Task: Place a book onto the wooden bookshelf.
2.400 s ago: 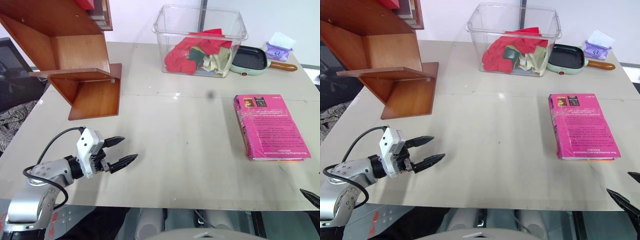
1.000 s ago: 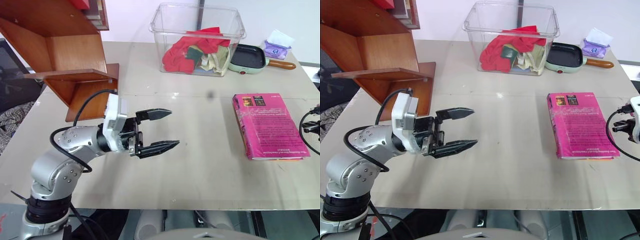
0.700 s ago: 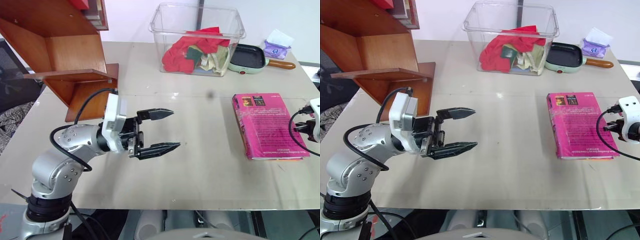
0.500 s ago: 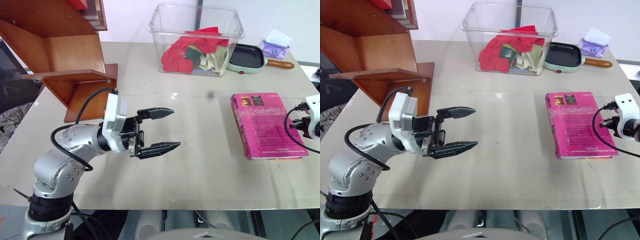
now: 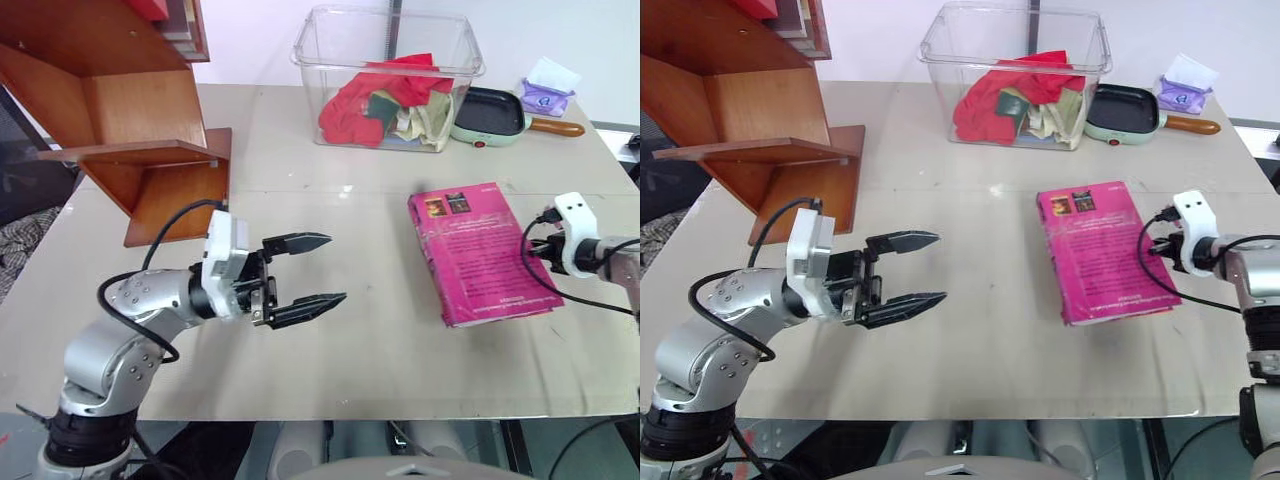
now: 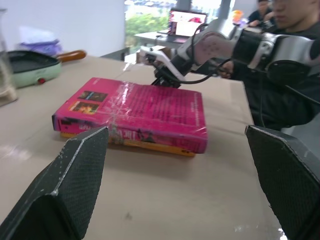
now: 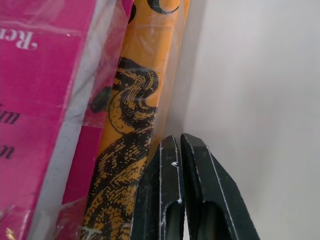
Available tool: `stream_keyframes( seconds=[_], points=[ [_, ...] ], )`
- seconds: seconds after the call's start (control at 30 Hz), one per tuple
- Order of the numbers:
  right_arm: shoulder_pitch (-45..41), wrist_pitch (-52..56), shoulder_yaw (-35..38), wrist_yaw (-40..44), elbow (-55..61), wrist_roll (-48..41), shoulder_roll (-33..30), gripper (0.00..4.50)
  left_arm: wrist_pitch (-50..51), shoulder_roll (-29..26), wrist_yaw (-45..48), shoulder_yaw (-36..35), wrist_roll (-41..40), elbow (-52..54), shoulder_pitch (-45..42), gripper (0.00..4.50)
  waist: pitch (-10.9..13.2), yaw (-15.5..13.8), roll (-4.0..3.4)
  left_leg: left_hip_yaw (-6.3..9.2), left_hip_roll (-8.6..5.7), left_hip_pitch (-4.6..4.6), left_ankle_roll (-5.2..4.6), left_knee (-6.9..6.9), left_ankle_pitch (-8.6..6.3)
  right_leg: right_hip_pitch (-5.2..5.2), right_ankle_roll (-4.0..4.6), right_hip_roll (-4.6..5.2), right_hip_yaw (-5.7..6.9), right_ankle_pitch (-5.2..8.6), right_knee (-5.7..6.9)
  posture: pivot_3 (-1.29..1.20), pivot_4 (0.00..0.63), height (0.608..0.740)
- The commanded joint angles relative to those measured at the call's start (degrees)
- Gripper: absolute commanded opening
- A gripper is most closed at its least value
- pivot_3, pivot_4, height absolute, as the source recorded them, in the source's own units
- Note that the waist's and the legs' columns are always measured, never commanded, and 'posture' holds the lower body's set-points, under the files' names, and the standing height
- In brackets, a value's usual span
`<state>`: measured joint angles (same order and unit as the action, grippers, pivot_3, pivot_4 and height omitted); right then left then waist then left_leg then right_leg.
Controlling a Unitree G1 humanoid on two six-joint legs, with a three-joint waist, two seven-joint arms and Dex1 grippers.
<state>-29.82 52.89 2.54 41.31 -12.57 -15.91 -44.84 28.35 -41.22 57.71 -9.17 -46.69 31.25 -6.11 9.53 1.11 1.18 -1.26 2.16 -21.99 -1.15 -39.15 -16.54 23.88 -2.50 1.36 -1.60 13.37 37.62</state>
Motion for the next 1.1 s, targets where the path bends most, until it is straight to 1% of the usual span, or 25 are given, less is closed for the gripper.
stream_keyframes(
  seconds=[0.03,0.2,0.27,0.37,0.47,0.53,0.63,0.73,0.87,1.1],
  points=[
    [0.7,4.2,-0.1,-2.3,6.4,-1.2,2.6,0.04,-0.8,-1.2,-0.2,-2.4,-0.8,3.2,0.8,4.50,0.0,-0.1,0.00,0.00,0.00,0.00,0.00,0.00,0.00,0.00,0.00,0.00,0.00,0.00,0.00,0.00,0.150,0.714],
    [2.2,8.5,-0.5,-5.7,11.9,-1.0,6.1,0.04,-1.0,-2.1,0.0,-3.4,-0.3,3.2,2.1,4.50,0.0,-0.1,0.03,-0.03,-0.01,0.01,0.00,0.00,0.00,-0.01,0.00,0.02,-0.02,0.00,0.00,0.00,0.150,0.714],
    [3.0,8.9,0.5,-6.9,12.9,-1.0,6.7,0.04,-1.1,-2.5,0.1,-3.6,0.1,3.3,2.6,4.50,0.0,-0.1,0.03,-0.01,-0.01,0.00,0.00,0.00,0.00,-0.01,0.00,0.02,0.00,0.00,0.00,0.00,0.150,0.714],
    [4.4,5.3,2.2,-6.6,13.4,0.3,4.1,0.04,-1.3,-3.1,0.1,-3.8,0.7,3.4,3.4,4.50,0.0,-0.1,0.02,-0.02,-0.01,0.01,0.00,0.01,0.00,0.00,0.01,0.01,-0.01,0.00,0.00,0.00,0.150,0.714],
    [5.9,2.3,4.4,-5.1,13.4,1.5,-1.6,0.04,-2.0,-3.8,1.0,-5.0,1.8,2.5,5.8,4.50,0.1,-0.6,-0.11,-0.01,-0.02,-0.06,0.00,0.03,0.00,0.04,0.01,0.05,0.02,0.01,-0.04,0.00,0.150,0.714],
    [7.3,4.5,7.1,-2.5,16.9,-1.4,-5.2,0.04,-2.2,-5.1,2.3,-6.4,2.3,2.1,8.1,4.50,0.1,-0.7,-0.13,-0.02,-0.04,-0.17,0.00,0.03,0.00,0.10,0.00,0.22,0.09,0.02,-0.08,0.00,0.150,0.714],
    [8.9,7.9,8.8,-0.8,21.9,-4.4,-7.4,0.04,-2.0,-6.5,2.9,-8.2,2.0,1.7,9.6,4.50,0.1,-0.5,-0.15,-0.01,-0.05,-0.48,0.00,0.02,0.00,0.40,-0.03,0.29,0.06,0.00,-0.09,0.00,0.150,0.714],
    [9.6,10.3,8.9,-1.9,25.7,-6.0,-6.4,0.04,-2.2,-7.1,3.0,-9.5,2.7,0.8,10.5,4.50,0.1,-0.1,-0.09,0.01,-0.03,-0.46,0.00,0.01,0.00,0.40,-0.02,0.19,0.08,0.00,-0.09,0.00,0.150,0.714],
    [9.1,12.3,8.3,-3.9,28.0,-7.0,-4.0,0.04,-2.6,-7.0,2.7,-10.5,3.6,-0.1,11.5,4.50,0.1,-0.3,-0.11,0.02,-0.03,-0.44,0.00,0.01,0.00,0.41,-0.01,0.13,0.10,0.01,-0.04,0.00,0.150,0.714],
    [8.0,12.7,5.0,-4.6,30.0,-7.5,-3.1,0.04,-4.0,-6.7,3.2,-11.1,4.5,-0.1,13.0,4.50,0.1,-0.4,-0.11,0.04,-0.03,-0.55,0.00,0.01,0.00,0.42,-0.02,0.28,0.12,0.00,-0.14,0.00,0.150,0.714]
  ],
)
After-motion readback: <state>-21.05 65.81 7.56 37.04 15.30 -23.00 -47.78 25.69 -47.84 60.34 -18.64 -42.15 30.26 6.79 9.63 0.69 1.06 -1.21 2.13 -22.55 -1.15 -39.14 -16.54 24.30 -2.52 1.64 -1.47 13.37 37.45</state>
